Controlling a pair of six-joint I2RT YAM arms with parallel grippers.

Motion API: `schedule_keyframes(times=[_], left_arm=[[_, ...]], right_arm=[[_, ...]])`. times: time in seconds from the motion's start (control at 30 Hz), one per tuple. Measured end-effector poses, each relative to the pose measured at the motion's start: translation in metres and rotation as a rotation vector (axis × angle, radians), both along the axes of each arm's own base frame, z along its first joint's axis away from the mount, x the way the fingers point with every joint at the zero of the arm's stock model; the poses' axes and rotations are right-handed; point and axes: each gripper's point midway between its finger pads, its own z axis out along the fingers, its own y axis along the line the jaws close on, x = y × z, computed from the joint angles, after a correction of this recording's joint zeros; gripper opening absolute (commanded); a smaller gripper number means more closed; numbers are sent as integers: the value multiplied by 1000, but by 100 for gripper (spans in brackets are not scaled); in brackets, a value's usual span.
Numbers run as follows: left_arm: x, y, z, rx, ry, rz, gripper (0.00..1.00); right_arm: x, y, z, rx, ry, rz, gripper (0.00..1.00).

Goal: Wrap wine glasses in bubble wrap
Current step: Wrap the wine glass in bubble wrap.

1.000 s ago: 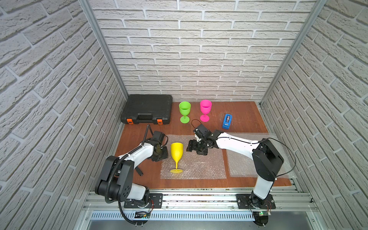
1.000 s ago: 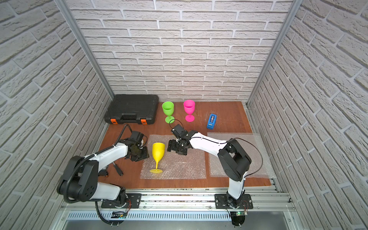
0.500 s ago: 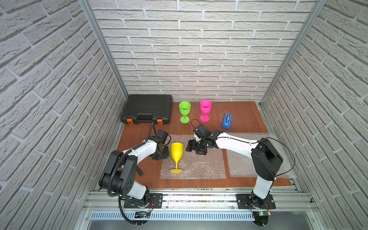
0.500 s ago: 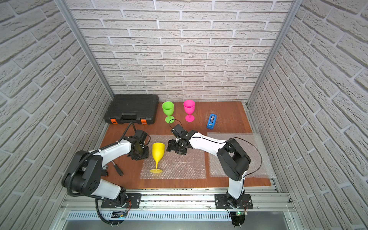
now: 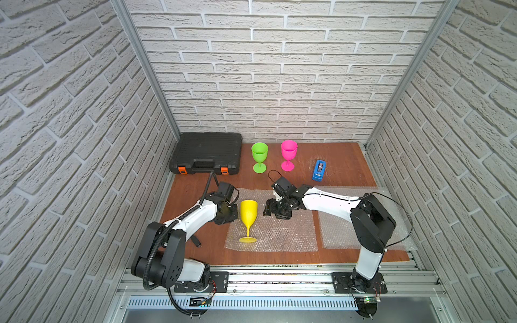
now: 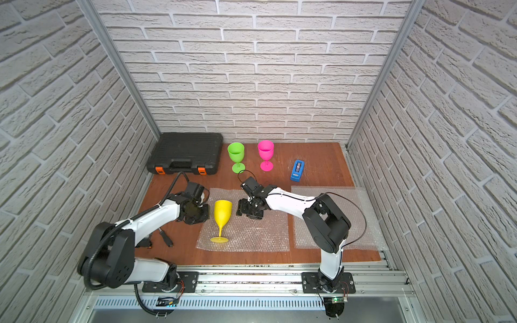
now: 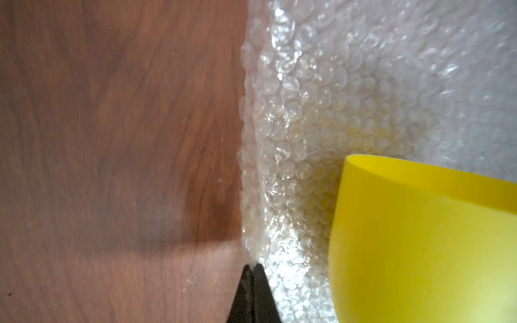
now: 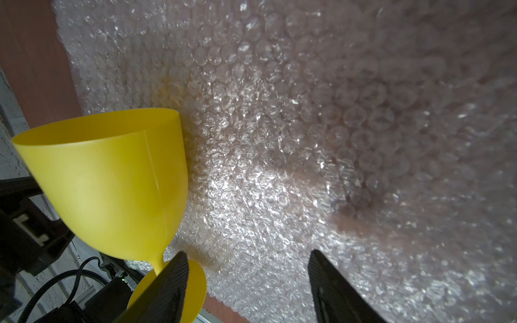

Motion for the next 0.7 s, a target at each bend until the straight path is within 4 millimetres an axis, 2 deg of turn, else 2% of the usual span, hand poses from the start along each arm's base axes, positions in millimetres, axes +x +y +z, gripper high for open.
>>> schedule_keyframes(times=[0.37, 0.7], left_arm=[[-2, -21, 24, -114, -52, -38, 0], [-2, -63, 46, -207, -84, -111, 0]], right_arm=[[-2, -2, -3, -7, -1, 17, 54], [-12, -10, -17, -29, 29, 21, 47]])
